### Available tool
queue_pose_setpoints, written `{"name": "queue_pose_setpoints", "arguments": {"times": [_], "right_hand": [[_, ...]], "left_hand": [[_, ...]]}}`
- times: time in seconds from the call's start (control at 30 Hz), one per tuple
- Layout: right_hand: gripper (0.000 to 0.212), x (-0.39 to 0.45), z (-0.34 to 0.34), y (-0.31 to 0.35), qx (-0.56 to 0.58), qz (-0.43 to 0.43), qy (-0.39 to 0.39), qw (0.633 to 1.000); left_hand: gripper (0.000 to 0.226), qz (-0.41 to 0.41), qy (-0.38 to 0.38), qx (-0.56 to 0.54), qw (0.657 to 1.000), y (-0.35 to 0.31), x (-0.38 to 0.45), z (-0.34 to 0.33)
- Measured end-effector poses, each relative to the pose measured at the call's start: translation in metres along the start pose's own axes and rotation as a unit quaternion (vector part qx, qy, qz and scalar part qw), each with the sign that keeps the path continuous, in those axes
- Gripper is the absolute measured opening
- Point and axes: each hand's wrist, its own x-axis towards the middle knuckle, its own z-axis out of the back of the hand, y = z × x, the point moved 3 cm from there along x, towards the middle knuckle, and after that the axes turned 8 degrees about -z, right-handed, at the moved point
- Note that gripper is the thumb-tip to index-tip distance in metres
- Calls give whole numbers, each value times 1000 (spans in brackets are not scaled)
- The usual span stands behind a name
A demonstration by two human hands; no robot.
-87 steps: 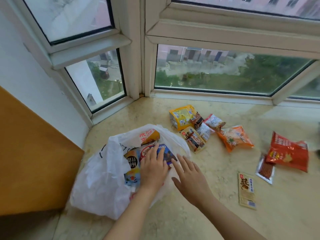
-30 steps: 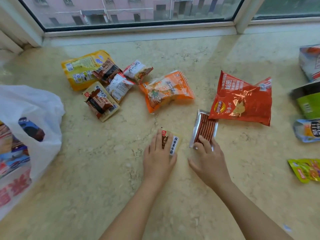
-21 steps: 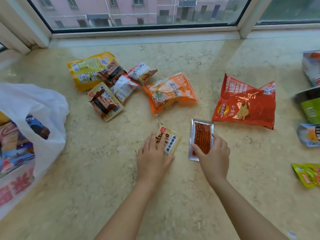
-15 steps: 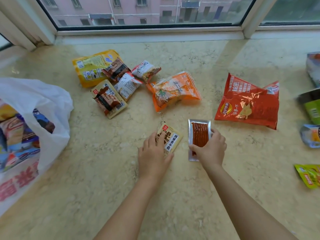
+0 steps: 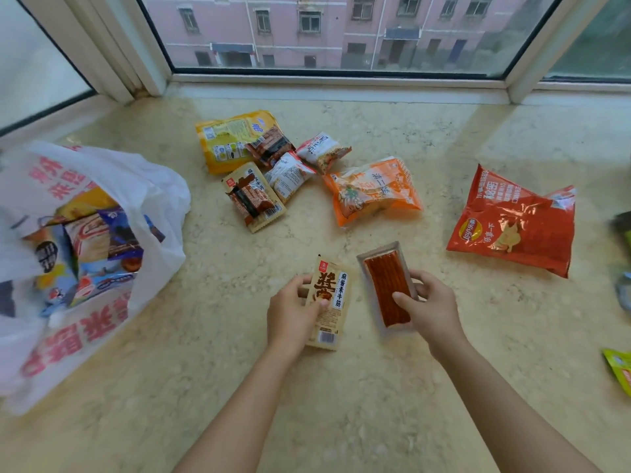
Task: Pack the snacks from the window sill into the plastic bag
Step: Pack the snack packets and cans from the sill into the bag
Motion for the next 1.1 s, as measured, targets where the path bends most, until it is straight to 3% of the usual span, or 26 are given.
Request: {"name": "queue_pose_setpoints", "arguments": {"times": [0.3,0.8,0.93,1.1], "right_hand": [[50,-59,-62,49,40,31,110,993],[47,-179,-250,103,53,70,241,967],[47,-185,-304,111,52,77,235,968],[44,-165,-362,133,26,146,154,977]], "left_hand": [[39,-43,-82,-97,991,-2,-19,95],[41,-58,-203,-94,973,52,-57,330],[38,-54,-217,-118,968,71,-38,359],[45,-63,-231,-126,963,87,14,361]]}}
